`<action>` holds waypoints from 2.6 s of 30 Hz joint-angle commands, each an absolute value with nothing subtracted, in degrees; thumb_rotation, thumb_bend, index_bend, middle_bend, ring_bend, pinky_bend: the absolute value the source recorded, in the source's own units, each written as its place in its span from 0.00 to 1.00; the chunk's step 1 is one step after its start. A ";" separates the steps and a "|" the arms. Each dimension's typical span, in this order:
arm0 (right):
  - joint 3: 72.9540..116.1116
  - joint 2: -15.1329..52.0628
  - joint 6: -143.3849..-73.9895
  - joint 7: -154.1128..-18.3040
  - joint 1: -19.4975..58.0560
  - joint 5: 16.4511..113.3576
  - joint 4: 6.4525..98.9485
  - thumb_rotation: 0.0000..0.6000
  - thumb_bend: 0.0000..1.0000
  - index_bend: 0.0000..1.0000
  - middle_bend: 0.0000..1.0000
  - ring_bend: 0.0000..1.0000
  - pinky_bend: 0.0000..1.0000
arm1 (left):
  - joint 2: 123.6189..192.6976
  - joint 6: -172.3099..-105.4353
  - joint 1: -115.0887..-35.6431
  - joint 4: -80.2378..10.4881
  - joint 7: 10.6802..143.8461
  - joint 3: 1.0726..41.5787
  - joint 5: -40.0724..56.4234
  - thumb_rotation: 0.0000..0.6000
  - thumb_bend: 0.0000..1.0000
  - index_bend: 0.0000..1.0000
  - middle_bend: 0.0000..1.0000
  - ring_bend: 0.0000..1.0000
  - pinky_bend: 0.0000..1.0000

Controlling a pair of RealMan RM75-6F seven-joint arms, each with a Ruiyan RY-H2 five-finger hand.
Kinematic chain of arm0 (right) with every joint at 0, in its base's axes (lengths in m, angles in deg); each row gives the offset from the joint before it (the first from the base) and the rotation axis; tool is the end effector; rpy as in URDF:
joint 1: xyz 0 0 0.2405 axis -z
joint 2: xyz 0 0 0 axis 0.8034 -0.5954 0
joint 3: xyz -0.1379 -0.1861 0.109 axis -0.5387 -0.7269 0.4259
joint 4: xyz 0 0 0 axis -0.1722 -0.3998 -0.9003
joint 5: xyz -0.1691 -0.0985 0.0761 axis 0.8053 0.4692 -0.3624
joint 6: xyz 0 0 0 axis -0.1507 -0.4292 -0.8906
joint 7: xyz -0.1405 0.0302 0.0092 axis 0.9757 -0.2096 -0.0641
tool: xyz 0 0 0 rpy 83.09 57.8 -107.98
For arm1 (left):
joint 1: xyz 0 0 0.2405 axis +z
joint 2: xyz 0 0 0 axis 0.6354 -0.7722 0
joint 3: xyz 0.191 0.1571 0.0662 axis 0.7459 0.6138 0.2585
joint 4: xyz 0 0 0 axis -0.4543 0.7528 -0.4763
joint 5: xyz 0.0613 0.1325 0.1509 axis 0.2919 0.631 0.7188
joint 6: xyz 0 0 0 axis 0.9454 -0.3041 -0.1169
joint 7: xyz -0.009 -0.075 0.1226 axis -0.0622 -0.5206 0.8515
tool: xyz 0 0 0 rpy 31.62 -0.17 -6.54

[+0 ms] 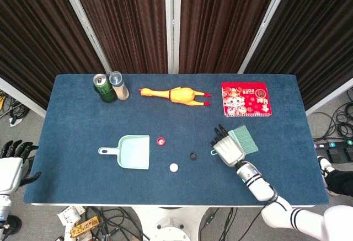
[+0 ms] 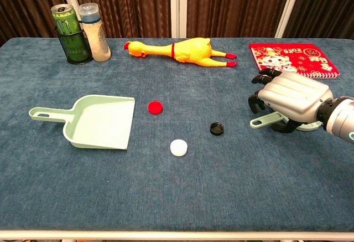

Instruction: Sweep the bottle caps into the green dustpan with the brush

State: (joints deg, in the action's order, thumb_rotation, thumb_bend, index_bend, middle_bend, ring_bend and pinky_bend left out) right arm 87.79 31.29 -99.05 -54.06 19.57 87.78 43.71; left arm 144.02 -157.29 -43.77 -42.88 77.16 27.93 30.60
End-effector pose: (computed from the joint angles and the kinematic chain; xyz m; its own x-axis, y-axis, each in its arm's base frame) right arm -0.2226 -0.3092 -0.0550 0.8373 -0.0529 0.5442 -0.4804 -0.5463 0.6861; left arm -0.3547 0.1753 0.1472 0.5019 0.0620 0.8627 0.8616 0.0518 -0.5050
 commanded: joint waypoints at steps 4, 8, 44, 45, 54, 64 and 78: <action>87.30 31.99 -98.91 -55.07 19.22 87.40 42.50 1.00 0.22 0.42 0.42 0.10 0.04 | 144.01 -157.28 -43.85 -42.84 77.08 27.77 30.52 1.00 0.14 0.26 0.19 0.11 0.09; 86.91 31.95 -99.43 -55.67 19.34 87.38 42.54 1.00 0.23 0.44 0.44 0.11 0.04 | 144.12 -157.16 -43.93 -42.70 77.00 27.76 30.53 1.00 0.14 0.26 0.19 0.11 0.09; 96.92 6.82 -107.15 -73.97 18.62 82.93 70.15 1.00 0.46 0.76 0.69 0.32 0.16 | 149.36 -127.72 -66.42 -45.10 75.09 22.45 23.73 1.00 0.17 0.43 0.37 0.25 0.25; 97.01 6.57 -107.04 -73.99 18.49 82.75 70.47 1.00 0.46 0.76 0.69 0.32 0.16 | 149.78 -127.00 -66.85 -45.32 75.93 22.54 23.01 1.00 0.17 0.43 0.37 0.25 0.25; 96.27 6.87 -106.44 -74.23 17.95 82.14 70.54 1.00 0.46 0.76 0.69 0.32 0.16 | 152.33 -125.05 -68.96 -49.69 83.83 22.75 16.63 1.00 0.21 0.42 0.37 0.25 0.25; 94.80 7.42 -106.40 -74.84 18.37 81.81 69.46 1.00 0.46 0.76 0.69 0.32 0.16 | 158.33 -126.17 -70.92 -47.18 93.35 23.63 10.28 1.00 0.21 0.41 0.37 0.25 0.26; 93.82 8.37 -106.27 -74.51 18.29 81.55 68.58 1.00 0.46 0.76 0.69 0.32 0.16 | 160.86 -125.76 -72.52 -45.50 96.14 24.06 6.34 1.00 0.27 0.45 0.41 0.28 0.26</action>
State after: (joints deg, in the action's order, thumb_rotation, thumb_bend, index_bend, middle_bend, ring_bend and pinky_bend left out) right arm 93.85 8.33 -106.24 -74.47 18.28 81.55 68.60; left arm 160.84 -125.77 -72.49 -45.52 96.13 24.03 6.36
